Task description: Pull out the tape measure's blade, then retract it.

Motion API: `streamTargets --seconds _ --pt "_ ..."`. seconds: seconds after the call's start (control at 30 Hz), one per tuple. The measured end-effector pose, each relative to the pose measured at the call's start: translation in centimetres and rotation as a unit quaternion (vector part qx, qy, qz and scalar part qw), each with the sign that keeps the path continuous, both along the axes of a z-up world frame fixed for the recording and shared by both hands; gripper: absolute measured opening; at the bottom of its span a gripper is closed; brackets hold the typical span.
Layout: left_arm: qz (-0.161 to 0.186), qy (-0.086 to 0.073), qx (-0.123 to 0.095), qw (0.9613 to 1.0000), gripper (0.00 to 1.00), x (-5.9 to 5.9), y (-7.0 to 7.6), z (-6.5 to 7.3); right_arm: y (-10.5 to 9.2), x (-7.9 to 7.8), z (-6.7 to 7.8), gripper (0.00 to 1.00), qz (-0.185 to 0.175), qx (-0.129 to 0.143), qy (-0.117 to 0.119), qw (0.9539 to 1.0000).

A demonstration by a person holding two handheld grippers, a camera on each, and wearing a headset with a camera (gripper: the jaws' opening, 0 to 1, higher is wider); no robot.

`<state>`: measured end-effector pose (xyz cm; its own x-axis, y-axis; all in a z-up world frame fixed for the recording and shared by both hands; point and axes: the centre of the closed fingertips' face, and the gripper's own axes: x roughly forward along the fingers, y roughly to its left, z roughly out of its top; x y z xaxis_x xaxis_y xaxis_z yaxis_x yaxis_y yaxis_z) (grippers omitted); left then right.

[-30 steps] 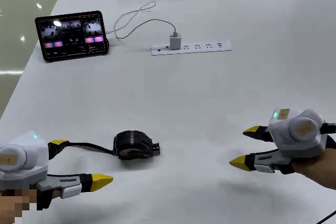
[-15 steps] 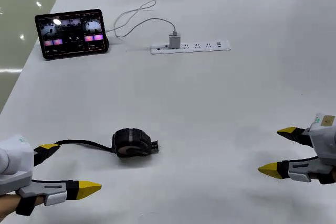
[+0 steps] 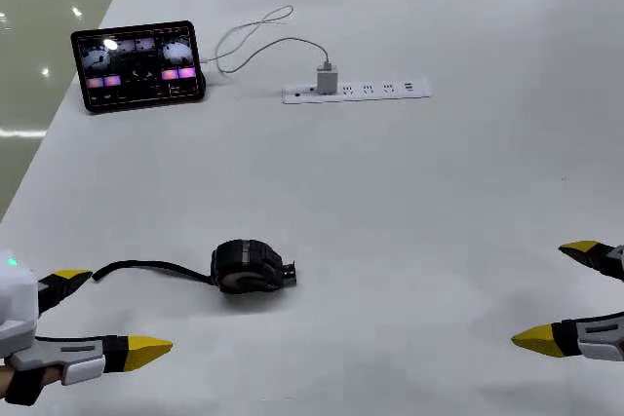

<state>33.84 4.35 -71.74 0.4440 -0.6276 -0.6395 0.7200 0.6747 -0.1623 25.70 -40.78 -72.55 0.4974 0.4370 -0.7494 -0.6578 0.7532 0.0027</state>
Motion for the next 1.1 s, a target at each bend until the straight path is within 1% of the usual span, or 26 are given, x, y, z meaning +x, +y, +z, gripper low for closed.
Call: streamTargets --seconds 0.07,0.1,0.23,0.33,0.37,0.4,0.43,0.5,0.57,0.67,0.7,0.73,0.83,0.9,0.93,1.0,1.07,1.1 --pt "-0.001 0.000 0.002 1.0000 0.99 -0.1 0.0 -0.1 -0.3 -0.4 -0.4 0.99 0.004 -0.004 0.007 1.0000" --pt "-0.003 -0.001 0.002 1.0000 0.99 -0.2 -0.1 -0.1 -0.4 -0.8 -0.6 0.99 0.005 -0.007 0.014 0.9999" --pt "-0.006 0.003 0.004 1.0000 0.99 -0.5 -0.1 -0.3 -0.5 -1.0 -0.5 0.99 0.009 -0.005 0.009 0.9999" --pt "-0.011 0.000 0.011 0.9999 0.99 -0.5 0.0 -0.3 -0.7 -0.9 -0.5 0.99 0.004 -0.006 0.008 0.9999" --pt "-0.014 0.003 0.011 0.9998 0.99 -0.6 -0.1 -0.3 -0.8 -0.8 -0.5 0.99 0.002 -0.005 0.007 1.0000" --pt "-0.013 0.001 0.014 0.9998 0.99 -0.5 0.0 -0.3 -0.8 -0.8 -0.5 0.99 0.002 -0.005 0.007 1.0000" --pt "-0.010 -0.008 0.022 0.9997 0.99 -0.3 0.2 -0.3 -0.8 -0.9 -0.5 0.99 0.002 -0.005 0.008 1.0000" --pt "-0.006 0.000 0.012 0.9999 0.99 -0.4 0.0 -0.2 -0.7 -0.9 -0.5 0.99 0.004 -0.006 0.007 1.0000" --pt "-0.007 -0.002 0.013 0.9999 0.99 -0.4 0.0 -0.3 -0.7 -0.9 -0.5 0.99 0.006 -0.006 0.008 0.9999" --pt "-0.010 0.008 0.007 0.9999 0.99 -0.8 -0.4 -0.5 -0.6 -0.7 -0.4 0.99 0.006 -0.005 0.006 0.9999" --pt "-0.012 0.014 0.003 0.9998 0.99 -1.0 -0.6 -0.6 -0.6 -0.7 -0.4 0.99 0.007 -0.004 0.006 0.9999" --pt "-0.013 0.014 0.004 0.9998 0.99 -1.0 -0.6 -0.6 -0.5 -0.6 -0.4 0.99 0.008 -0.004 0.005 0.9999" --pt "-0.026 0.022 0.000 0.9994 0.99 -1.5 -1.2 -0.6 -0.3 -0.5 -0.4 0.99 0.010 -0.001 0.004 0.9999" --pt "-0.025 0.013 0.006 0.9996 0.99 -1.2 -1.1 -0.5 0.0 -0.6 -0.5 0.99 0.013 -0.001 0.005 0.9999" --pt "-0.025 0.015 0.004 0.9996 0.99 -1.3 -1.1 -0.5 0.1 -0.6 -0.6 0.99 0.013 0.001 0.006 0.9999" --pt "-0.023 0.009 0.006 0.9997 0.99 -1.1 -1.0 -0.5 0.2 -0.6 -0.7 0.99 0.014 0.003 0.006 0.9999" --pt "-0.025 0.011 0.009 0.9996 0.99 -1.2 -0.9 -0.6 0.4 -0.8 -0.8 0.99 0.015 0.002 0.007 0.9999" --pt "-0.025 0.006 0.012 0.9996 0.99 -1.1 -0.9 -0.7 0.3 -0.8 -0.8 0.99 0.016 0.002 0.007 0.9998"
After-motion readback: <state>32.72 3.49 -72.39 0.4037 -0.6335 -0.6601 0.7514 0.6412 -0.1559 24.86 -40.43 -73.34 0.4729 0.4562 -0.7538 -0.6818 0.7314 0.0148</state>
